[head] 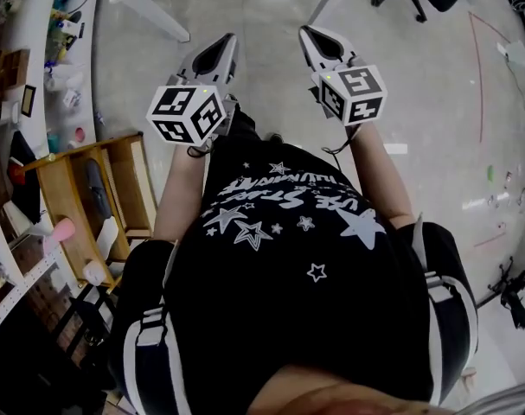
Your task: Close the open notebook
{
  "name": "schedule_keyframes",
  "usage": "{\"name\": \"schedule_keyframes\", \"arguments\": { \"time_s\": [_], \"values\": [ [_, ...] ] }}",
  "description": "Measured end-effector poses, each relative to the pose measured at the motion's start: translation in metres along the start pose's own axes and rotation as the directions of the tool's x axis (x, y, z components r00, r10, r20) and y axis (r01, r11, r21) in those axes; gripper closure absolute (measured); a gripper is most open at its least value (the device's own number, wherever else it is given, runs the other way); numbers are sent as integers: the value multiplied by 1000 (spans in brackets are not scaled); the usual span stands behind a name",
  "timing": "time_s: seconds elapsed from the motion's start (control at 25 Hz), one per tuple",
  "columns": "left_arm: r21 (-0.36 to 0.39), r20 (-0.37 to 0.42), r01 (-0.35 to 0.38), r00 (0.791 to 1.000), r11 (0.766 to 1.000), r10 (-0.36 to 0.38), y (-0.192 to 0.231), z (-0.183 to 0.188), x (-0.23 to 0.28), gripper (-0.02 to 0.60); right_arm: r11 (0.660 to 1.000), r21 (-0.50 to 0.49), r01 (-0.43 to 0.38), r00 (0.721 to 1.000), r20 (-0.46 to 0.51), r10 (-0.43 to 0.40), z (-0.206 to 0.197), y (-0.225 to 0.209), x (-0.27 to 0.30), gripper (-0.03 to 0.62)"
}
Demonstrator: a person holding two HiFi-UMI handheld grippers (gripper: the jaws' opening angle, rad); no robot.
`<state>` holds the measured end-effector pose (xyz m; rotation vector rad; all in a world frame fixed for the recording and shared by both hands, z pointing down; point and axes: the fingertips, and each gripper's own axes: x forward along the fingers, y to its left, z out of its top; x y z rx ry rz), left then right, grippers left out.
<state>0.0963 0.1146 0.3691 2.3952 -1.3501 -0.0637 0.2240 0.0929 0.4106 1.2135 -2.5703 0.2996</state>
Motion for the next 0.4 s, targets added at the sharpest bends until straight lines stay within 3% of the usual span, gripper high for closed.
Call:
{"name": "schedule_keyframes", "arguments": {
  "time_s": [0.4],
  "values": [
    [44, 19, 45, 999, 998, -46, -62, -5, -5, 570, 1000, -9, 13, 1000, 15, -13, -10, -7, -53, 585]
  ]
}}
